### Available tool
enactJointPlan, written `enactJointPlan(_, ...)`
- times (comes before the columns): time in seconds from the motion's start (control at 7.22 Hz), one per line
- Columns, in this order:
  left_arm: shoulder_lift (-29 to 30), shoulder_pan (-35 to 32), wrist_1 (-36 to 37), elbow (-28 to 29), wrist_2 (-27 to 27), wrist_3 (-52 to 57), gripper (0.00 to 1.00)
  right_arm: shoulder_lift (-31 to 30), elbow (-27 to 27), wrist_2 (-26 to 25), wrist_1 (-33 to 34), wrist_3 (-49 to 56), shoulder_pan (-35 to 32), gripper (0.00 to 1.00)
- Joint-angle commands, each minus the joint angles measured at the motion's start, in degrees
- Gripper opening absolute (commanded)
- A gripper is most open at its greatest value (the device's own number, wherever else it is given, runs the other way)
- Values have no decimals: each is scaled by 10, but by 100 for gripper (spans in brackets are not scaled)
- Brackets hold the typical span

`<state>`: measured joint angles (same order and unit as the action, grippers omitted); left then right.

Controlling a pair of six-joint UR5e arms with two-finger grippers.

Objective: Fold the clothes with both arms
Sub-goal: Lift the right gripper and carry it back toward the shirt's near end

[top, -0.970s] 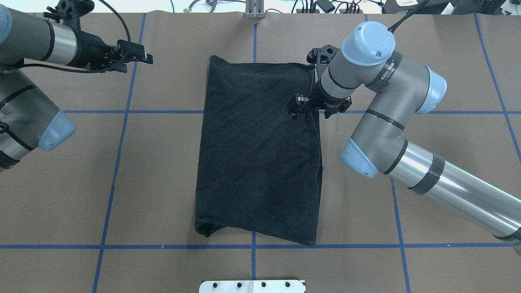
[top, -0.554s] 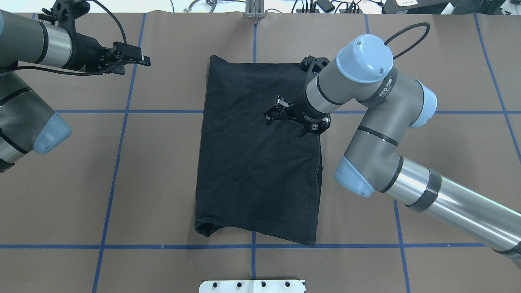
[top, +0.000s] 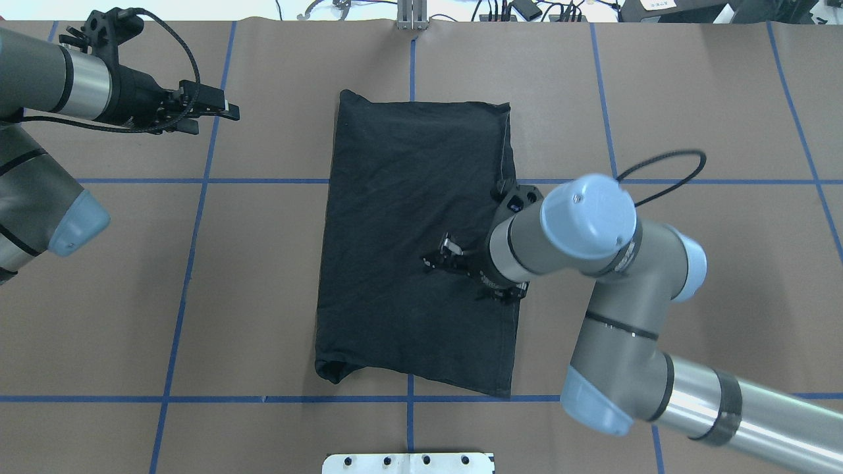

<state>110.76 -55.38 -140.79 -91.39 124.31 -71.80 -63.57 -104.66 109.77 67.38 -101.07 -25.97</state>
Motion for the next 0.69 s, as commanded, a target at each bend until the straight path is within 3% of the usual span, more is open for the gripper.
enactJointPlan(0.0,-3,1,0,0,2,0,100,-43,-13,-35,-1,-4,34,100)
enactJointPlan(0.55,-3,1,0,0,10,0,100,-73,-20,-26,2,-4,65,100)
